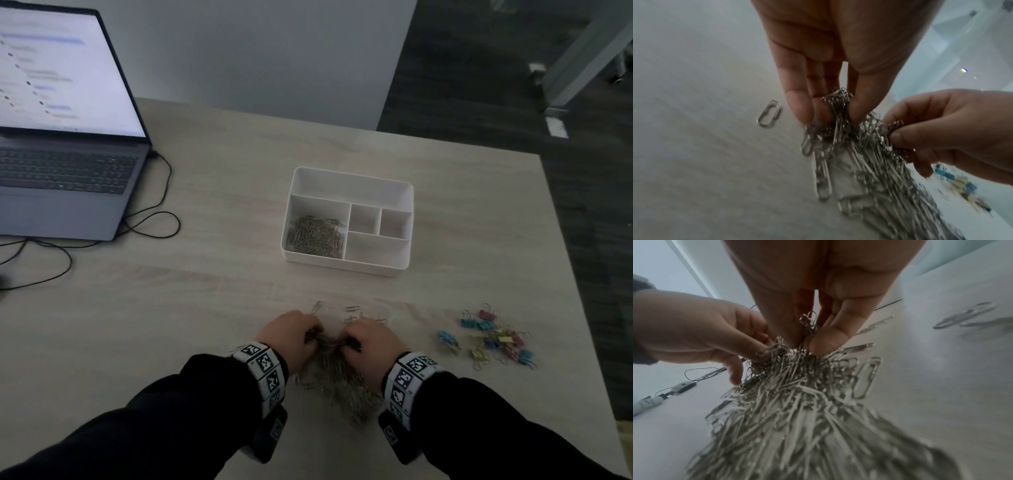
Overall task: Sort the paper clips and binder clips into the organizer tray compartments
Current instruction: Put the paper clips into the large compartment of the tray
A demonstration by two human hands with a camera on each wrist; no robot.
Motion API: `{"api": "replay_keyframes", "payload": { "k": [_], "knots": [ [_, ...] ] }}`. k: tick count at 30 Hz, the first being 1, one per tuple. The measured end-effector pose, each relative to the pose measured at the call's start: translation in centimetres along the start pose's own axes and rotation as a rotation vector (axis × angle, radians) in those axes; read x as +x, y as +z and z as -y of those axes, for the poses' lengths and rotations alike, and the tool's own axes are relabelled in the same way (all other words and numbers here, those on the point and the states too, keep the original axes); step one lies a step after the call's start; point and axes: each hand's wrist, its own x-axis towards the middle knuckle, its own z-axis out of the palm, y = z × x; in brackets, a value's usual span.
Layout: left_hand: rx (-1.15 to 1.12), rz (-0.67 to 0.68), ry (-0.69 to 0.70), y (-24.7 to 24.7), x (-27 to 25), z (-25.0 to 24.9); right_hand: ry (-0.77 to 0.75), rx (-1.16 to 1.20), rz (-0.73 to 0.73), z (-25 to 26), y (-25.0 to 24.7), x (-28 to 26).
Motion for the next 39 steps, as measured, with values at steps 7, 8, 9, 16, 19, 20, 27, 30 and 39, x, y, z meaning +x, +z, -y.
{"api": "replay_keyframes", "payload": {
  "k": [7,8,9,16,19,20,27,30,39],
  "knots": [
    [-0.149,-0.067,0.009,-2.5,0.9,0.9,-0.036,0.098,-0.055,0.8,-1.7,1.8],
    [-0.176,-0.074,0.021,-3.2,1.2,0.9,-0.031,0.101,-0.063,1.0,-2.2,2.3],
    [-0.214,-0.08,0.026,-3.9,1.5,0.8,-0.018,0.112,-0.072,1.1,-2.6,2.9],
    [-0.55,-0.233,-0.013,-9.8,4.5,0.3,0.157,0.516,-0.2,3.7,-7.0,6.5],
    [-0.59,-0.371,-0.03,-12.3,6.3,0.3,0.14,0.522,-0.237,4.7,-9.1,8.2],
    [-0.579,-0.406,-0.035,-12.9,6.9,0.3,0.125,0.503,-0.245,4.9,-9.7,8.8],
    [-0.219,-0.444,-0.01,-14.4,9.4,-1.0,0.11,0.208,-0.251,5.4,-11.0,12.5],
    [-0.162,-0.422,-0.018,-14.4,9.6,-1.3,0.104,0.105,-0.229,5.6,-11.0,13.0],
    [-0.219,-0.428,0.03,-13.4,6.5,-1.3,0.034,0.162,-0.275,4.8,-10.6,9.9]
  ]
}}
